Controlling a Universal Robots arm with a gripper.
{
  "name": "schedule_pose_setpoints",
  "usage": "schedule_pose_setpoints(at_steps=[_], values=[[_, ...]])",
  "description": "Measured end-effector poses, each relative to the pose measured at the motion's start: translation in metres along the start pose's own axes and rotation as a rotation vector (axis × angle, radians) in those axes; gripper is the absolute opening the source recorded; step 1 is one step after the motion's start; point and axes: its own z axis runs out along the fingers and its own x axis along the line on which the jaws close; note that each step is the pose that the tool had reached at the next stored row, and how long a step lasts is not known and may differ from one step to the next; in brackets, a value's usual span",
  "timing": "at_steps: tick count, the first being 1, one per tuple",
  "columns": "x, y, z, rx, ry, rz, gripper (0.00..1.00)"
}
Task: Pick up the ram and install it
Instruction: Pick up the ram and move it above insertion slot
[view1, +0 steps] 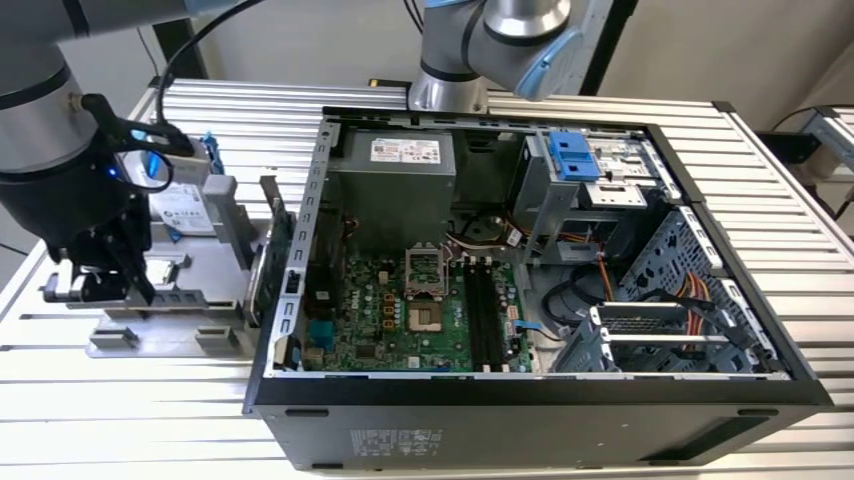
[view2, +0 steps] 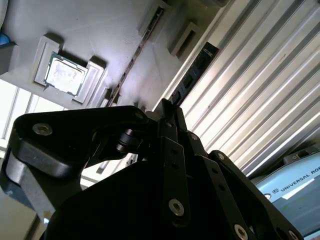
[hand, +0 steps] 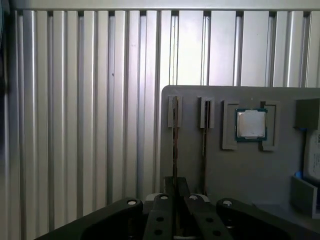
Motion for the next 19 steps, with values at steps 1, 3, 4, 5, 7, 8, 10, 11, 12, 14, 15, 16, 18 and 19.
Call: schedule_pose_setpoints(at_steps=[1,3,4,5,7,8,10,11,12,14,15,16,18,19], values=[[0.0,0.0,-0.0004,-0.0001,0.0,0.0,0.0],[0.0001,0.0,-0.0014,-0.0002,0.0001,0.0,0.0],[0.0001,0.0,-0.0017,0.0,0.0,0.0,0.0],[0.0001,0.0,-0.0021,-0.0001,0.0,0.0,0.0],[0.0002,0.0,-0.0029,-0.0001,0.0001,0.0,0.0],[0.0002,0.0,-0.0032,0.0,0.0,0.0,0.0],[0.0002,0.0,-0.0039,0.0,-0.0001,0.001,0.0],[0.0002,0.0,-0.0043,-0.0002,0.0001,0.001,0.0],[0.0002,0.0,-0.0045,0.0001,-0.0001,0.001,0.0],[0.0003,0.0,-0.0052,-0.0001,0.0,0.001,0.0],[0.0003,0.0,-0.0056,-0.0002,0.0001,0.001,0.0],[0.0003,0.0001,-0.0058,-0.0001,0.0,0.001,0.0],[0.0004,0.0001,-0.0063,-0.0001,0.0,0.001,0.0],[0.0004,0.0001,-0.0067,-0.0002,0.0001,0.001,0.0]])
